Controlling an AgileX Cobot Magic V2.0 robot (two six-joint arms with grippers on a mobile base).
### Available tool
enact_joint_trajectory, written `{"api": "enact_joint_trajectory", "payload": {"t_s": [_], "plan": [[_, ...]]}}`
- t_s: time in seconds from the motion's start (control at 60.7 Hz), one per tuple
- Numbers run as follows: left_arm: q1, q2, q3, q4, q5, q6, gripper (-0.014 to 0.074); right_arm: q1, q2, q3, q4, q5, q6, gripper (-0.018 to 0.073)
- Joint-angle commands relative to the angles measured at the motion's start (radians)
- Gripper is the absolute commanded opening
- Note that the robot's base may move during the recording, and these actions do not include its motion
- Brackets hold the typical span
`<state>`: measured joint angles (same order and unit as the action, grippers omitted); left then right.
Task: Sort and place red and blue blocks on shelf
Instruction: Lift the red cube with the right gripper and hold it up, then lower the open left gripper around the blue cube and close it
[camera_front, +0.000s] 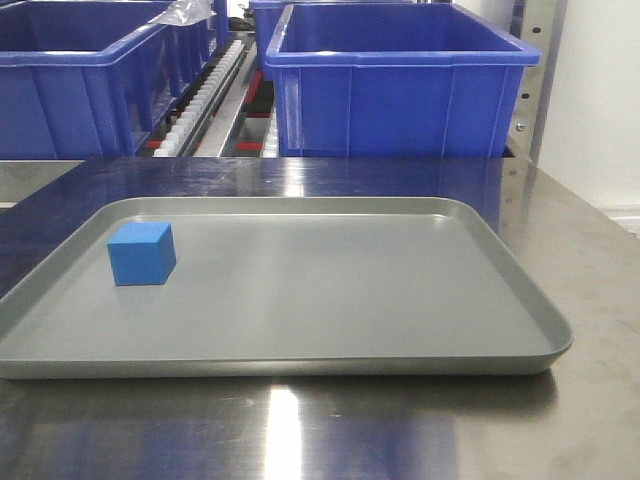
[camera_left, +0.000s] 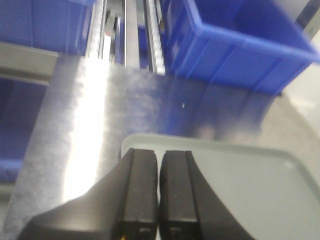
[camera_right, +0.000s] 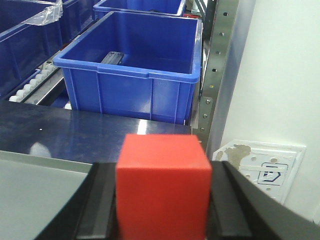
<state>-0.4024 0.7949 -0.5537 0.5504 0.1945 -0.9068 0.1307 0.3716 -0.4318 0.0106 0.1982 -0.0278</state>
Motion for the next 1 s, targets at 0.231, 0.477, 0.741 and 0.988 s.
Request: {"api": "enact_joint_trajectory", "payload": {"t_s": [0.231, 0.477, 0.741, 0.988], "plan": [[-0.170, 0.269, -0.255, 0.040, 0.347, -0.027, 0.0124, -0.005, 0.003, -0.027, -0.011, -0.088, -0.002, 0.0109], [-0.221, 0.452, -0.439, -0.063, 0.605, 0.018, 0.0124, -0.005, 0.003, -0.027, -0.011, -0.088, -0.002, 0.0109], [-0.219, 0.634, -0.614, -0.349, 0.665, 0.239, 0.0128, -0.005, 0.003, -0.027, -0.011, -0.088, -0.002, 0.0109], [-0.174, 0.768, -0.754, -0.539, 0.767, 0.390, 0.0446, -0.005, 0.003, -0.027, -0.011, -0.088, -0.002, 0.0109]]}}
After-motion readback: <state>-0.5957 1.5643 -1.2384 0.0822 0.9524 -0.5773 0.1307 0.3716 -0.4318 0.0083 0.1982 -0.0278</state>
